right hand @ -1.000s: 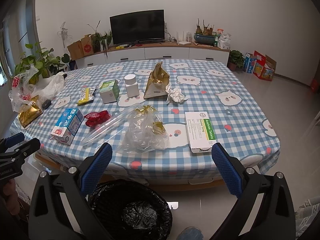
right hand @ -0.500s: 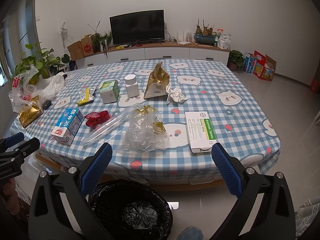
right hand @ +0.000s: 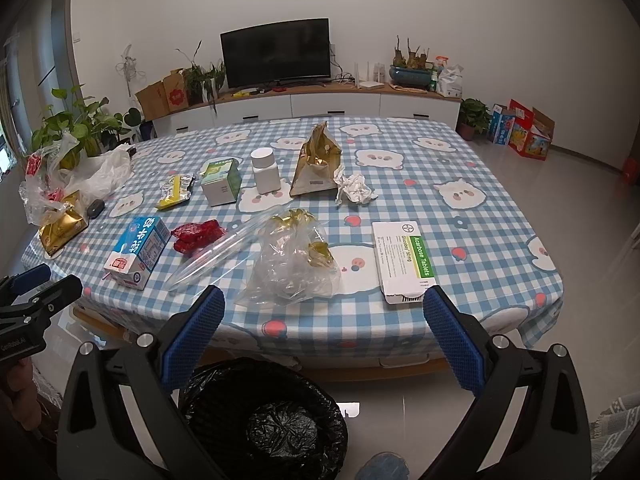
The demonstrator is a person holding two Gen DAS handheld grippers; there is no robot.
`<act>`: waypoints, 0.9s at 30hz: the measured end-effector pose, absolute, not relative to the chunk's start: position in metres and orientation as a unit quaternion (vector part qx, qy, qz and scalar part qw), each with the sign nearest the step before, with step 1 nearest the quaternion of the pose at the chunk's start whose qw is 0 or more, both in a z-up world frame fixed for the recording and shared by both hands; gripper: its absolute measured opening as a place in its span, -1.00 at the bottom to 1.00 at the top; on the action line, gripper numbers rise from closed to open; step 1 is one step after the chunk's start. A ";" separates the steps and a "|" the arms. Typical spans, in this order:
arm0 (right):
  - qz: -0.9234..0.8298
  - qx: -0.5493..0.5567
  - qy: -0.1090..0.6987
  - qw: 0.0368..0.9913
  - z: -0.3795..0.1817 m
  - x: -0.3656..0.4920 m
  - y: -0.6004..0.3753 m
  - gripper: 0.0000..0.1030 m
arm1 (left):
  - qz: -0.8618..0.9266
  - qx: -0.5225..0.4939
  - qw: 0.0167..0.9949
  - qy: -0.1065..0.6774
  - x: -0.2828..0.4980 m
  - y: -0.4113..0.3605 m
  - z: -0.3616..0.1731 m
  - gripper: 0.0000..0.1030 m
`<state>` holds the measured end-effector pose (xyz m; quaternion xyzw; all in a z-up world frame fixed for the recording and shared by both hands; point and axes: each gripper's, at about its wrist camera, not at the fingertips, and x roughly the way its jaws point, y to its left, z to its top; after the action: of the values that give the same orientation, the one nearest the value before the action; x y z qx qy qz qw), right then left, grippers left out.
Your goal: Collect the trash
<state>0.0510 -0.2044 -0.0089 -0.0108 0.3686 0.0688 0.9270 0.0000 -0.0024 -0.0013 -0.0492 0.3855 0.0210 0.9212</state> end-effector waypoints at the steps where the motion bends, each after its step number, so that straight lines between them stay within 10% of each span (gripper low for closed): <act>1: 0.069 -0.011 0.369 0.927 -0.009 0.051 -0.204 0.85 | 0.021 -0.049 0.921 0.385 0.000 -0.003 -0.001 0.87; 27: 0.079 -0.004 0.370 0.926 -0.008 0.050 -0.204 0.85 | 0.020 -0.050 0.921 0.386 -0.001 -0.003 -0.001 0.87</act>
<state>0.0505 -0.2036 -0.0081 -0.0036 0.3701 0.0793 0.9256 -0.0006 -0.0028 -0.0005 -0.0496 0.3863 0.0203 0.9208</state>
